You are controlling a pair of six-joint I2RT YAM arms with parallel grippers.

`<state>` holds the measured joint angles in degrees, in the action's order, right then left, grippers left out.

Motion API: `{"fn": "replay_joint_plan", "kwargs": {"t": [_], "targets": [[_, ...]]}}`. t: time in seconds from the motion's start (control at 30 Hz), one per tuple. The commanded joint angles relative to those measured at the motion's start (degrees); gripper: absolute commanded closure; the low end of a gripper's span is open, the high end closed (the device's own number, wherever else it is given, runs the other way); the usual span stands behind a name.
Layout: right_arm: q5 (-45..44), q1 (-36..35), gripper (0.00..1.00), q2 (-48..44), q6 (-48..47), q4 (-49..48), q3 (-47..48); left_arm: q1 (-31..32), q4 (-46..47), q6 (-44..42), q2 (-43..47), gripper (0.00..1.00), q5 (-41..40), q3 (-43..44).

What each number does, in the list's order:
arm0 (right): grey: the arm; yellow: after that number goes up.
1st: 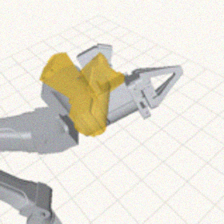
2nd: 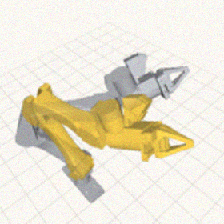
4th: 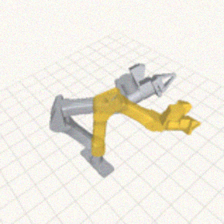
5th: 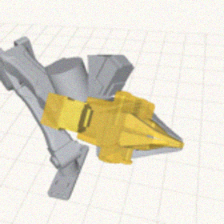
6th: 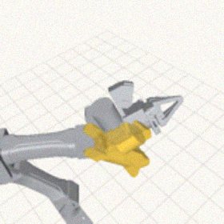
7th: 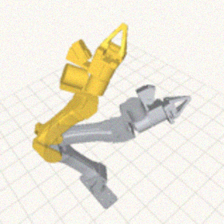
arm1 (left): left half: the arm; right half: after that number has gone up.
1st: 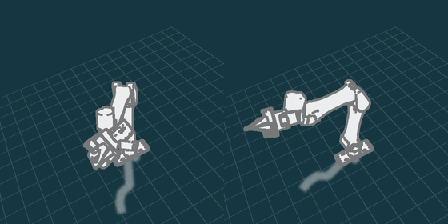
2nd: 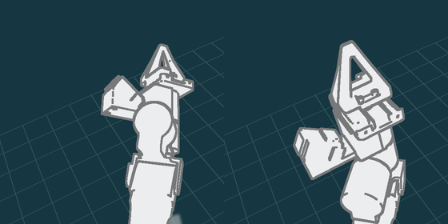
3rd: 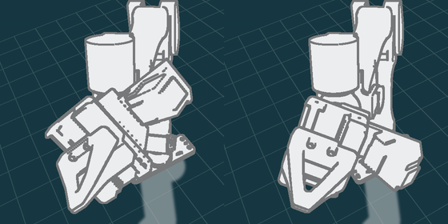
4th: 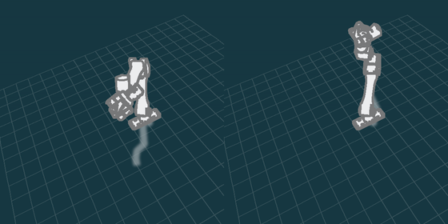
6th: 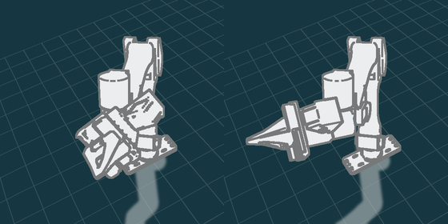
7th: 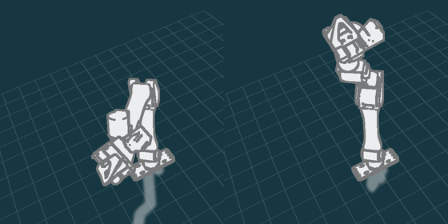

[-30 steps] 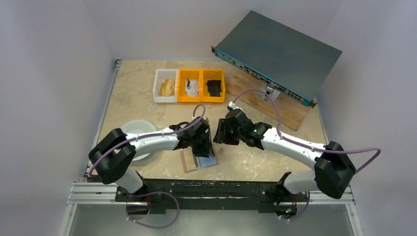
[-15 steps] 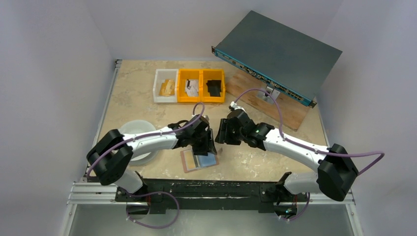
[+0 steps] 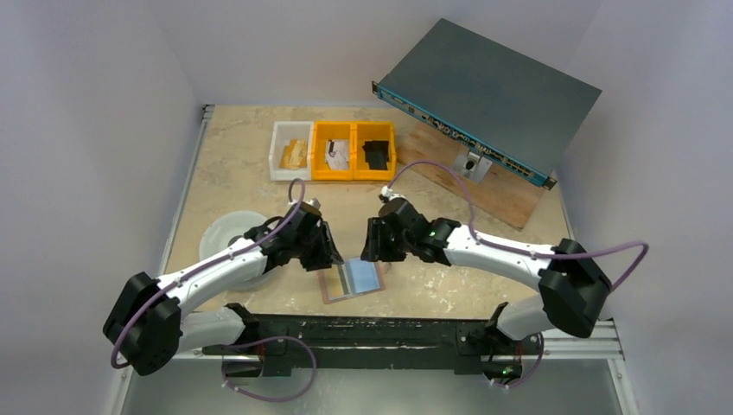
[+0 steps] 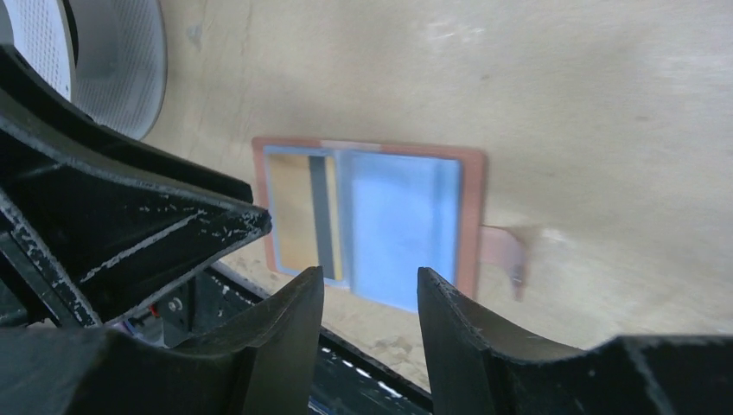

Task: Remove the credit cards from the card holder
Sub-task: Remove the credit card from the card holder.

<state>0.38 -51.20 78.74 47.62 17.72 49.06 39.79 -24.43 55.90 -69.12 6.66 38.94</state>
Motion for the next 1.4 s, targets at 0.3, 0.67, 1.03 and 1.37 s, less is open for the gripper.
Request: {"fn": "replay_joint_plan", "kwargs": {"t": [0.3,0.67,1.03,1.37], "targets": [[9.90,-6.37,0.62,16.45,1.97,-12.26,7.96,-2.89,-1.07,0.10,5.03,0.82,-1.84,-7.64],[10.82,-6.17,0.63,20.10,2.47,-13.44,7.28,-2.88,1.14,-0.26,1.23,0.92,-1.13,-8.01],[10.52,-5.32,0.63,21.49,2.28,-14.45,4.80,-2.93,1.96,-0.33,-0.75,0.96,-1.09,-8.82],[13.30,-4.76,0.63,23.49,3.15,-17.40,2.85,-2.90,3.92,0.03,-2.34,0.97,0.16,-9.95]]}}
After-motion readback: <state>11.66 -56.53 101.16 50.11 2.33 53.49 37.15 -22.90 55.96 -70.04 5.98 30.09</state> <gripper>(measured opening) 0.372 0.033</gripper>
